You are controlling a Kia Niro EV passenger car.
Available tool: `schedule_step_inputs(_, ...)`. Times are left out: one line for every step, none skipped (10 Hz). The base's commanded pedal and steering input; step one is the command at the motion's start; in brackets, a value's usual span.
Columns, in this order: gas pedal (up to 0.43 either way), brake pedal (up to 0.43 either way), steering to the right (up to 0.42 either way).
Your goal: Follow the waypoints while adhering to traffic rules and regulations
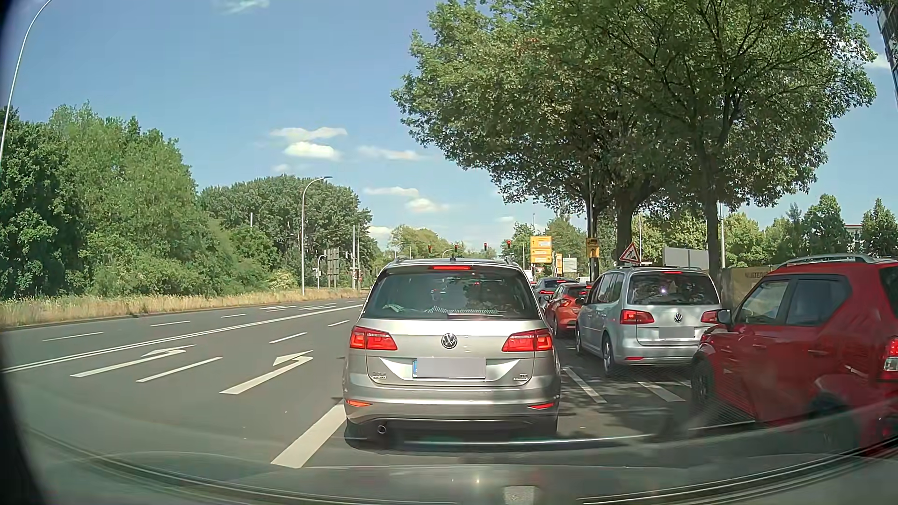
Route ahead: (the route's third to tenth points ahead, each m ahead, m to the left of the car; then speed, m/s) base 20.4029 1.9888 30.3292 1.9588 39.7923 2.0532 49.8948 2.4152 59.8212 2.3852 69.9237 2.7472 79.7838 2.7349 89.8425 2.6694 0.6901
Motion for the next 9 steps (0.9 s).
schedule_step_inputs(0.0, 0.293, -0.002)
schedule_step_inputs(0.0, 0.293, -0.002)
schedule_step_inputs(0.0, 0.293, -0.002)
schedule_step_inputs(0.0, 0.293, -0.002)
schedule_step_inputs(0.0, 0.293, -0.001)
schedule_step_inputs(0.0, 0.293, -0.002)
schedule_step_inputs(0.0, 0.293, -0.001)
schedule_step_inputs(0.0, 0.293, -0.002)
schedule_step_inputs(0.0, 0.293, -0.002)
